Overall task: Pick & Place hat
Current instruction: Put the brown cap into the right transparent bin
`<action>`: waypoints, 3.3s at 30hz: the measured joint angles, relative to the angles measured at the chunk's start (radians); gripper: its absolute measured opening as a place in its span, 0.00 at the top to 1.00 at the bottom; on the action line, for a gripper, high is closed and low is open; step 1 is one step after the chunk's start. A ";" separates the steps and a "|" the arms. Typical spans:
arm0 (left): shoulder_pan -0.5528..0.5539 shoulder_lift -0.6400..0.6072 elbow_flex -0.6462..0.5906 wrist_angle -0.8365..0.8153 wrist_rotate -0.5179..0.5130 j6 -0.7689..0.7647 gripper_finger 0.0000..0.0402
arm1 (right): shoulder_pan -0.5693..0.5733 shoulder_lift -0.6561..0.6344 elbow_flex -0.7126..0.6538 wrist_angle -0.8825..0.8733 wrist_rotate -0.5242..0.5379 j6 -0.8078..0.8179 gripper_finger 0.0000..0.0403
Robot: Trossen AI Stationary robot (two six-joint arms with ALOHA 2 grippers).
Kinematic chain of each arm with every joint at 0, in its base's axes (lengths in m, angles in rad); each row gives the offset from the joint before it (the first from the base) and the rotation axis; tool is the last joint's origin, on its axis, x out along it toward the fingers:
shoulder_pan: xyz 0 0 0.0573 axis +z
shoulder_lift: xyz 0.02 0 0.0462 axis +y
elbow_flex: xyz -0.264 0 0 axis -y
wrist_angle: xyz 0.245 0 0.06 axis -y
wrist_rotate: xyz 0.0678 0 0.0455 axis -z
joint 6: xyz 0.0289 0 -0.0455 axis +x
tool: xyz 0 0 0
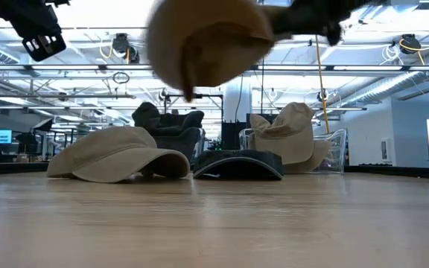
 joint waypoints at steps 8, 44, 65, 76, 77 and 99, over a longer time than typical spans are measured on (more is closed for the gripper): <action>0.000 0.000 0.000 0.078 -0.103 -0.003 0.99 | -0.159 -0.317 -0.146 0.092 0.070 -0.376 1.00; 0.239 0.000 0.001 0.232 -0.241 -0.123 0.99 | -1.152 -0.204 -0.019 -0.059 -0.770 -1.150 1.00; 0.247 0.000 0.001 0.232 -0.264 -0.116 0.99 | -1.038 -0.179 -0.232 0.054 -0.688 -1.188 0.99; 0.247 0.000 0.001 0.231 -0.263 -0.116 0.99 | -1.033 -0.181 -0.232 0.026 -0.582 -0.975 0.93; 0.247 0.000 0.001 0.231 -0.262 -0.117 0.99 | -1.033 -0.187 -0.232 0.025 -0.582 -0.946 0.91; 0.247 0.000 0.000 0.230 -0.215 -0.129 0.99 | -1.033 -0.469 -0.217 -0.237 -0.664 -0.511 0.51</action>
